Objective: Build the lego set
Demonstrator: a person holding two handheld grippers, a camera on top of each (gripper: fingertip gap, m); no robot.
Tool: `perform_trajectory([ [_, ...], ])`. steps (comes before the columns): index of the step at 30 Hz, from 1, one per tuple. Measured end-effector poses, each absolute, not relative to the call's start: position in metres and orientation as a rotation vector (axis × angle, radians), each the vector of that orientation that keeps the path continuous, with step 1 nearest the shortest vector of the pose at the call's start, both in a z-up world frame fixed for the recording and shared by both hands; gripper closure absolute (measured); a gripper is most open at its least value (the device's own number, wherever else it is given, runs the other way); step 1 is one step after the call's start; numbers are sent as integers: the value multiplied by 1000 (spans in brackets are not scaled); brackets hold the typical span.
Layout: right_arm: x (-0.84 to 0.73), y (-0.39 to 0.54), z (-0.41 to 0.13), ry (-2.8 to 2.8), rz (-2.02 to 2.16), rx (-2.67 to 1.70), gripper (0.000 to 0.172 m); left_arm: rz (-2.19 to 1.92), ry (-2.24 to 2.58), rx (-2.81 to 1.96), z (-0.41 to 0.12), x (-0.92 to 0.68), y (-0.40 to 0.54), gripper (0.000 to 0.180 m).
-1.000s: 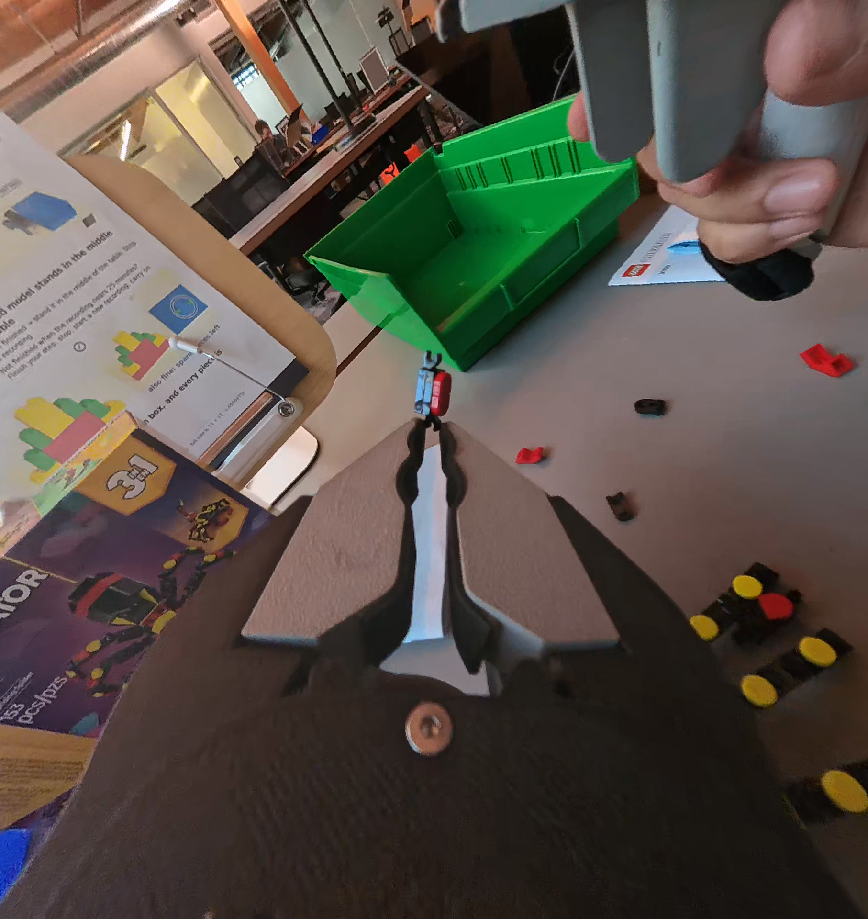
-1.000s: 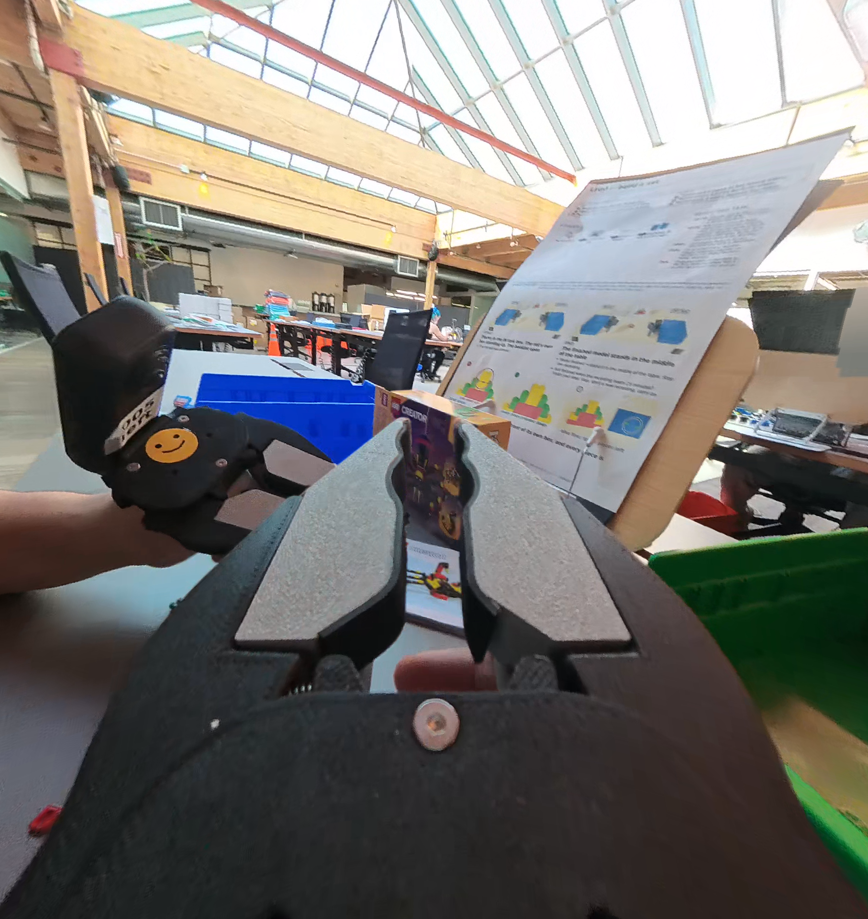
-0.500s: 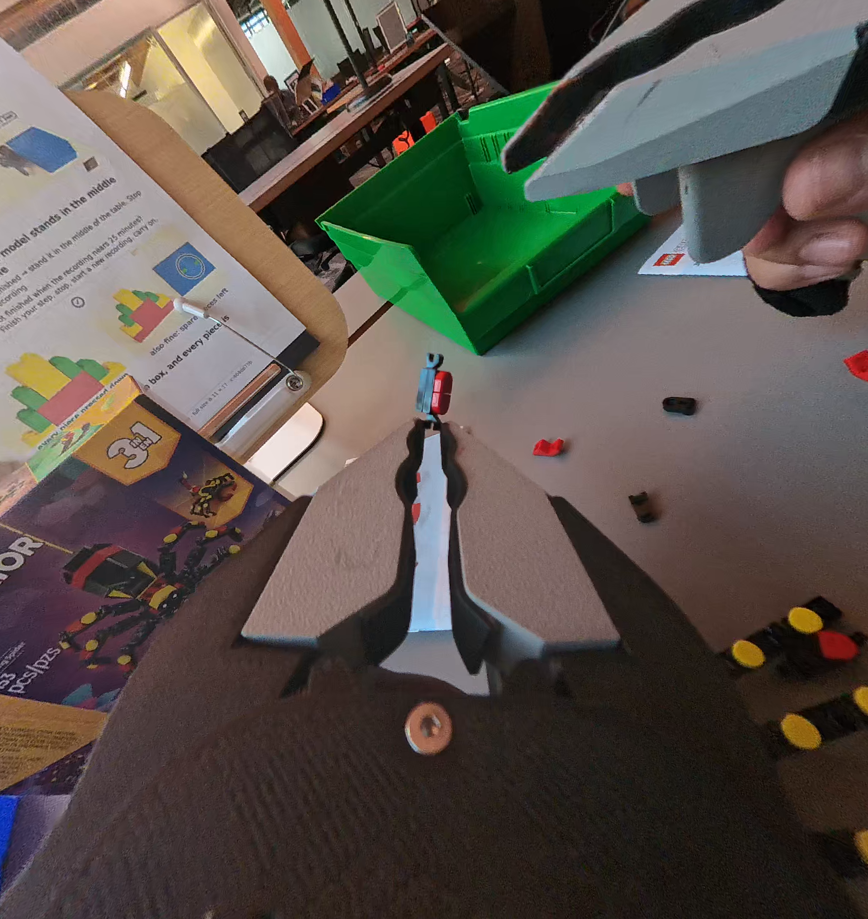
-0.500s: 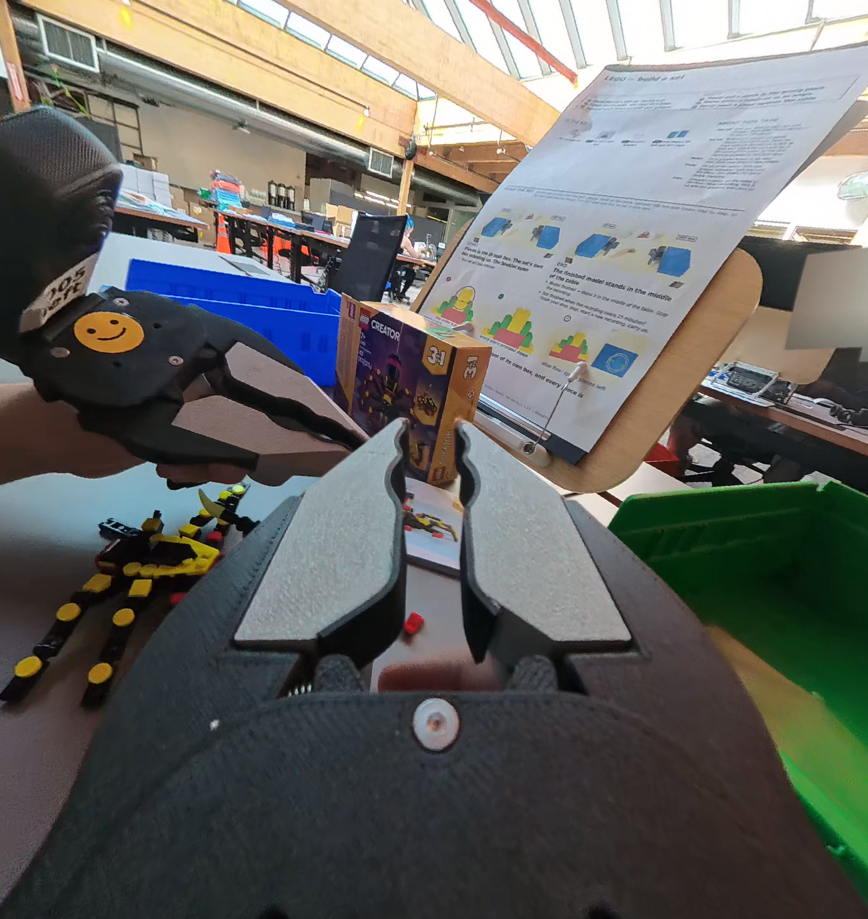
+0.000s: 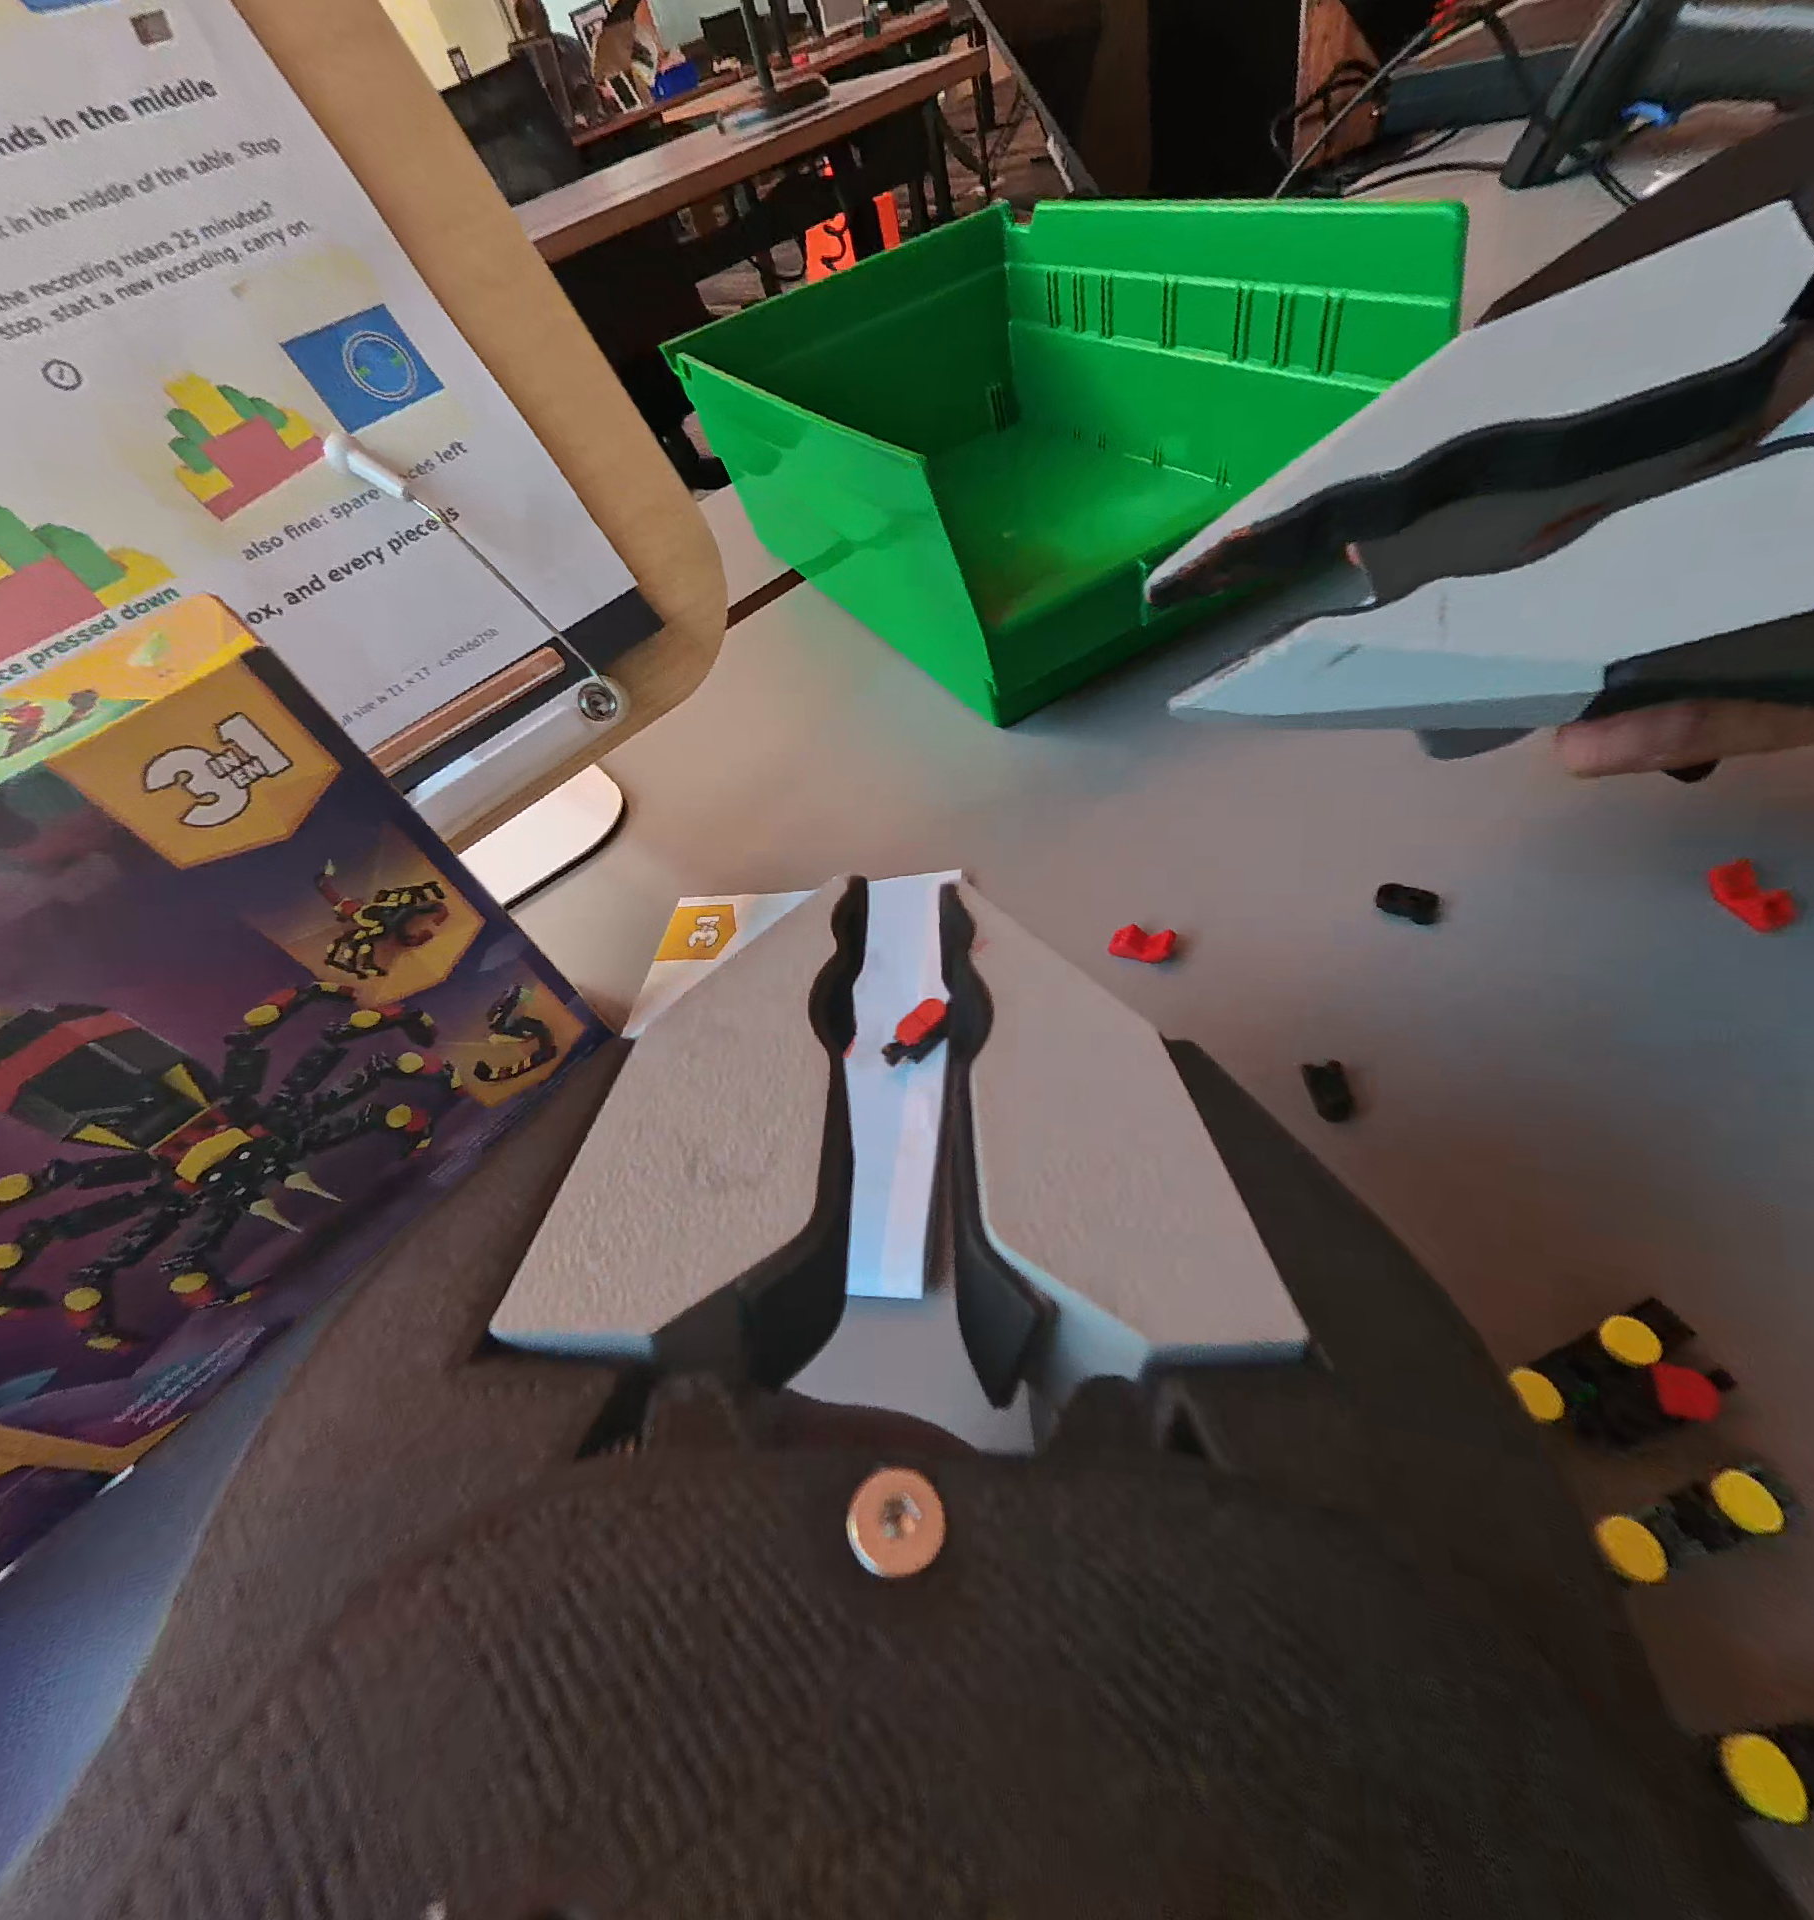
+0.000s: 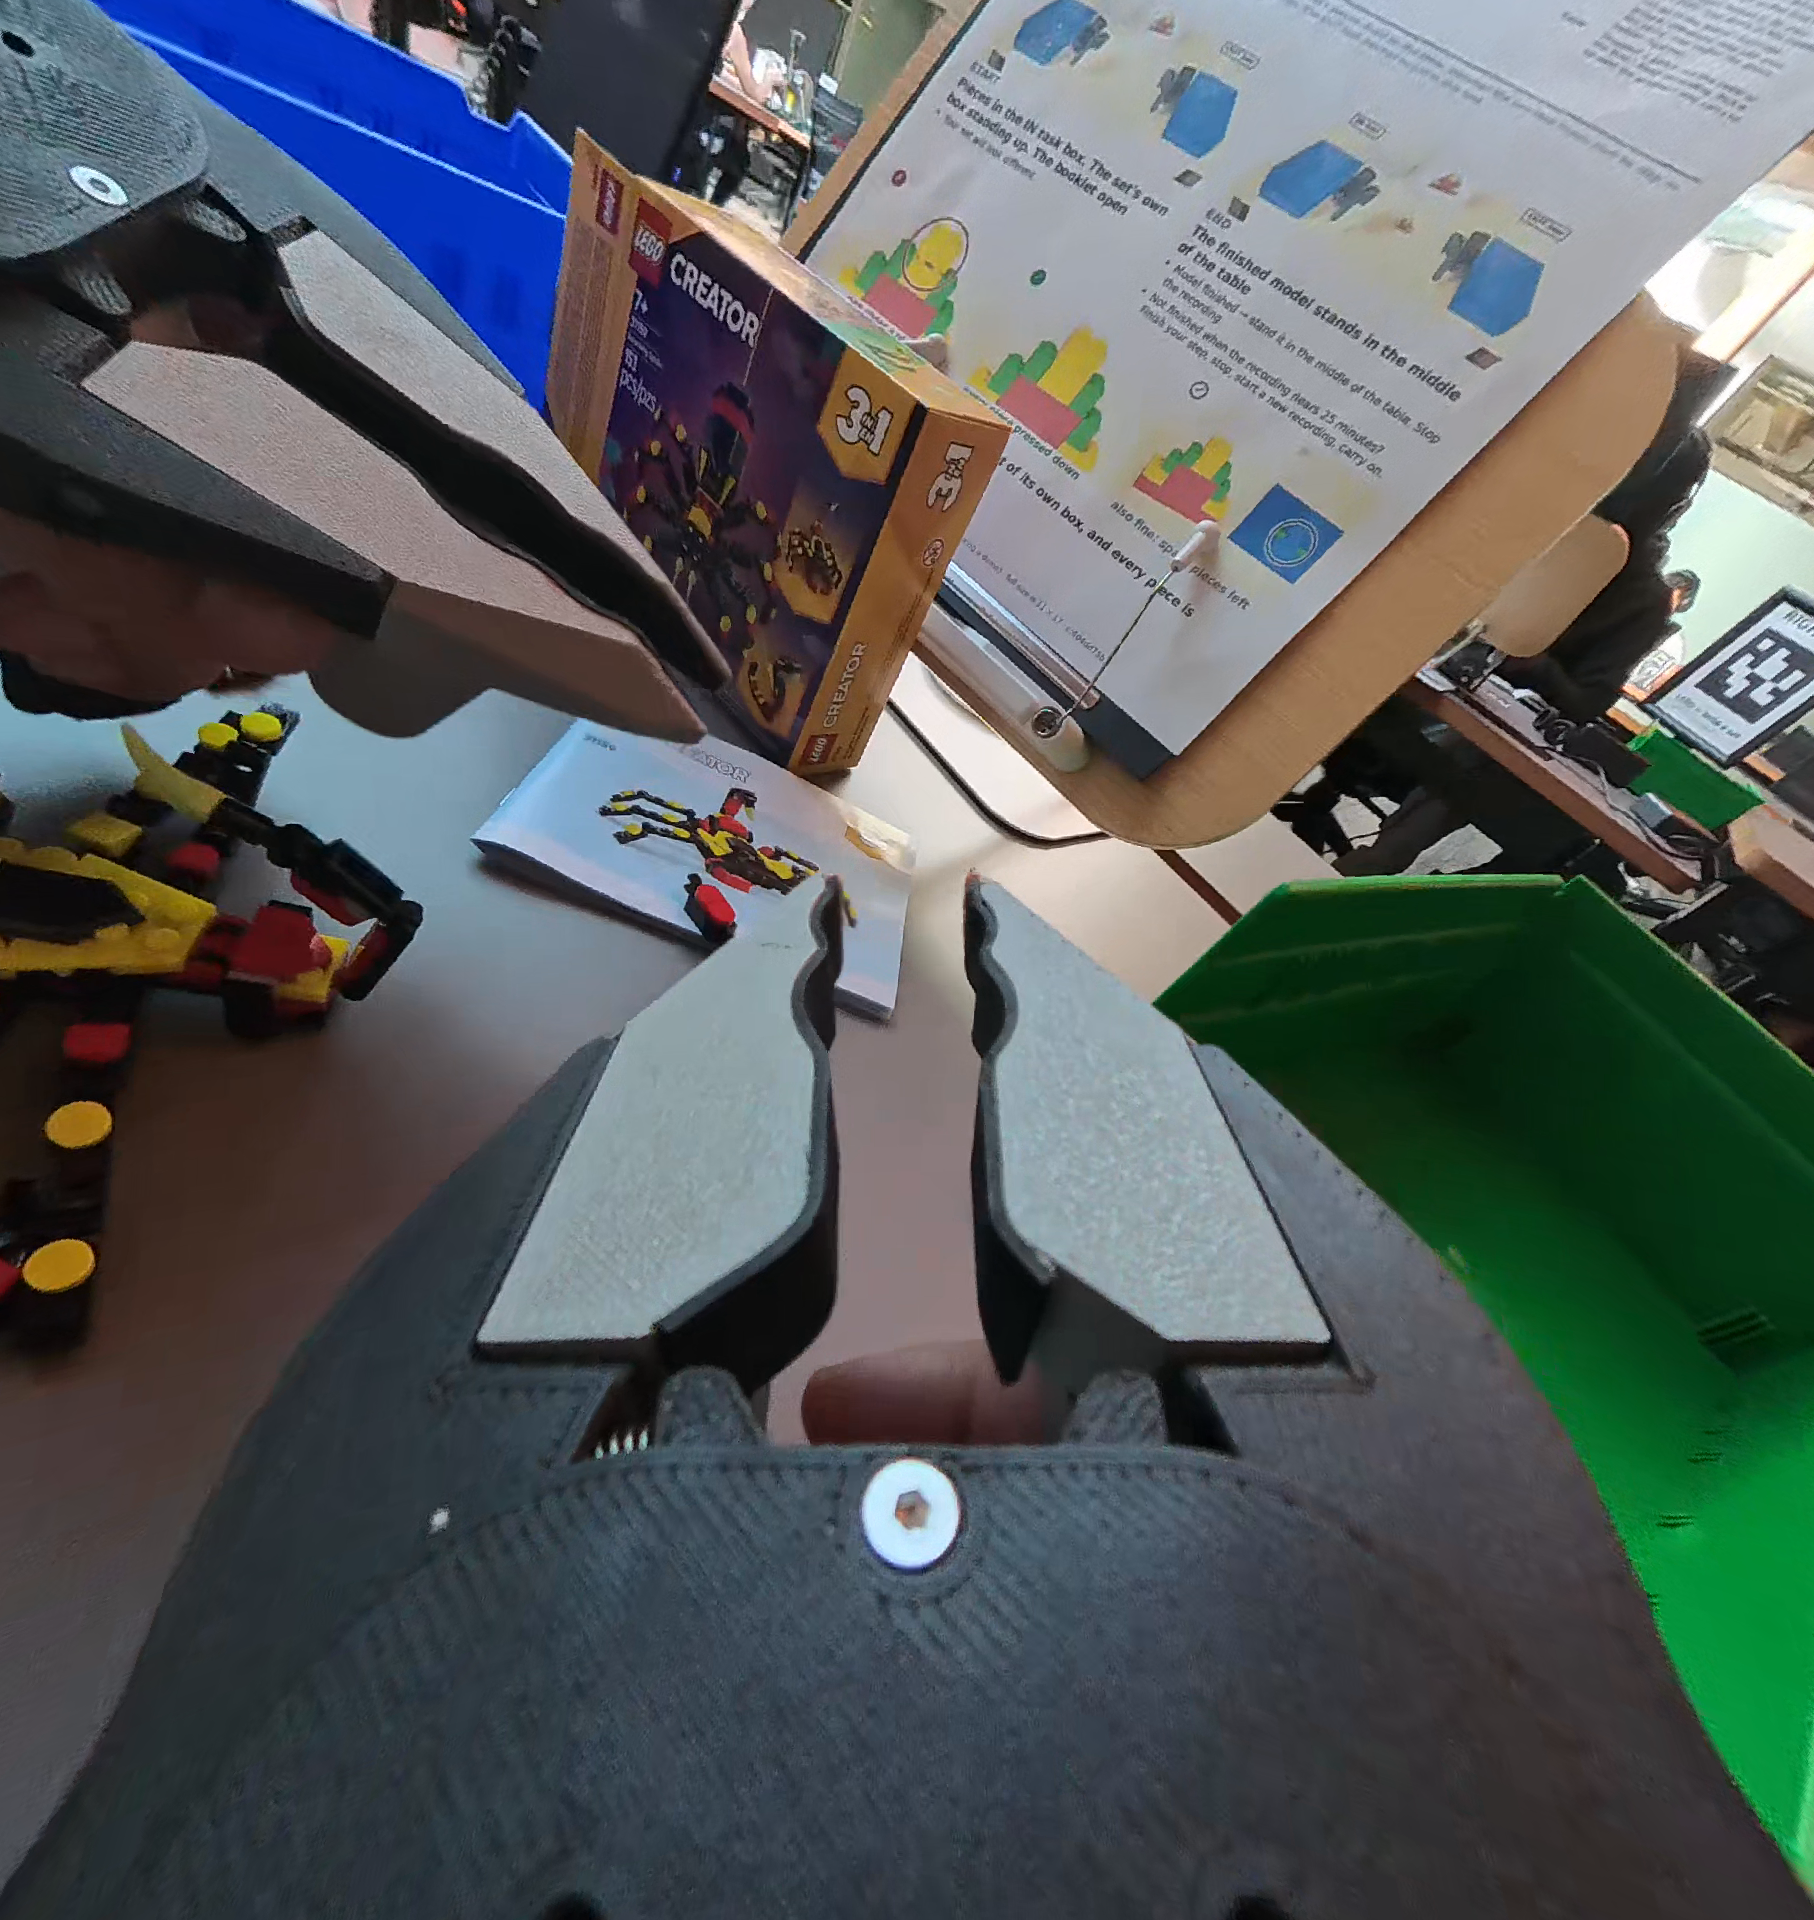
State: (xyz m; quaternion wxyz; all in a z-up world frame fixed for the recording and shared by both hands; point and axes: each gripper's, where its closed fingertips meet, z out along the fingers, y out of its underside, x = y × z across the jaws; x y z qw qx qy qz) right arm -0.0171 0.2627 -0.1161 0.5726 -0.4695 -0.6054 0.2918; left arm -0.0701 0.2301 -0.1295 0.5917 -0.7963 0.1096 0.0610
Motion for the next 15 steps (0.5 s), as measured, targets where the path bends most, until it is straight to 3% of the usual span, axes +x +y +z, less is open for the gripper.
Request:
perform_trajectory([
  [5, -16, 249, -110, -1438, 864, -1124, 141, 139, 208, -1830, -120, -82, 227, 169],
  [8, -11, 199, -122, -1676, 1102, -1070, 142, 132, 182, -1795, -106, -88, 222, 169],
  [15, -2, 141, -164, -2060, 1173, -1034, 147, 85, 149, -1779, -93, -98, 215, 169],
])
